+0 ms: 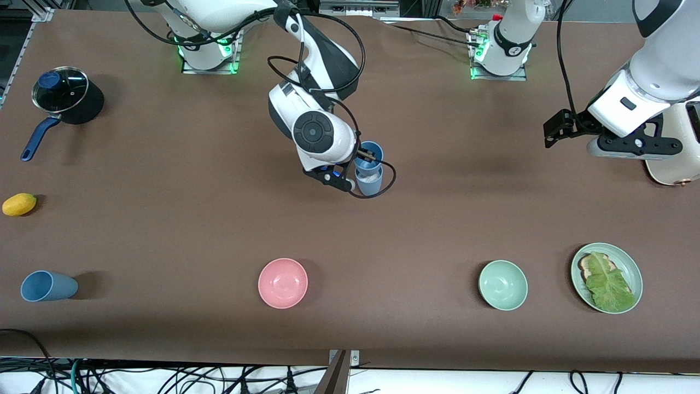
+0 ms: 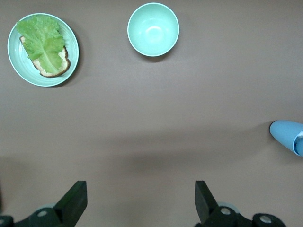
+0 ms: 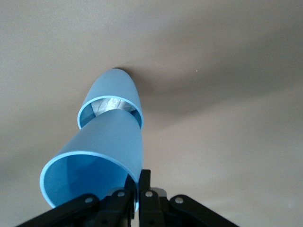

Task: Stack blue cups with both arms
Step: 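Lower the held blue cup into the tissue cup with the right gripper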

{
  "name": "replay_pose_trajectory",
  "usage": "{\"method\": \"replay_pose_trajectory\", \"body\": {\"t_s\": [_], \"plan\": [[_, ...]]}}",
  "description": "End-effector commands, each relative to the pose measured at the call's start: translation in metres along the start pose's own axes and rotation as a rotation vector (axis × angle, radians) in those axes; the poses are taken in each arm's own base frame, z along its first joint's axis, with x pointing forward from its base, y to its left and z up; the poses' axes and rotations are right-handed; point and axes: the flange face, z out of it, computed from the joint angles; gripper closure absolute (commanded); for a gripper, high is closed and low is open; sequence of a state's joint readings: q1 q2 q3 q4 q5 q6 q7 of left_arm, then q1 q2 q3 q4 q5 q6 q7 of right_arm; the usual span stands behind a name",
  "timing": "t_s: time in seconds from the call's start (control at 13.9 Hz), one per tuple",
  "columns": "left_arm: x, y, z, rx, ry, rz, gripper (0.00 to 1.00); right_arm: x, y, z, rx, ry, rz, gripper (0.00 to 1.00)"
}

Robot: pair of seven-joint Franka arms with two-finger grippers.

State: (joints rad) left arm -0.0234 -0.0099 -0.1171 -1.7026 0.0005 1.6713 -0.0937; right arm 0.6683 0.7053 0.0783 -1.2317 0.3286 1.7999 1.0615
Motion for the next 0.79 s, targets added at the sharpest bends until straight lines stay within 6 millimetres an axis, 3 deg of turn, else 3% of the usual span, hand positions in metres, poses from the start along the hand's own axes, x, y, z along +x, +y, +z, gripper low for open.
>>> {"method": "replay_pose_trajectory", "body": {"t_s": [0.0, 0.72], "plan": [[-0.001, -0.001, -0.006, -0.017, -0.008, 0.015, 0.0, 0.0, 0.001, -0.008, 0.015, -0.006, -0.014, 1.0], [-0.002, -0.002, -0.005, -0.016, -0.02, 0.013, 0.0, 0.003, -0.007, -0.023, 0.091, 0.033, -0.013, 1.0]]}}
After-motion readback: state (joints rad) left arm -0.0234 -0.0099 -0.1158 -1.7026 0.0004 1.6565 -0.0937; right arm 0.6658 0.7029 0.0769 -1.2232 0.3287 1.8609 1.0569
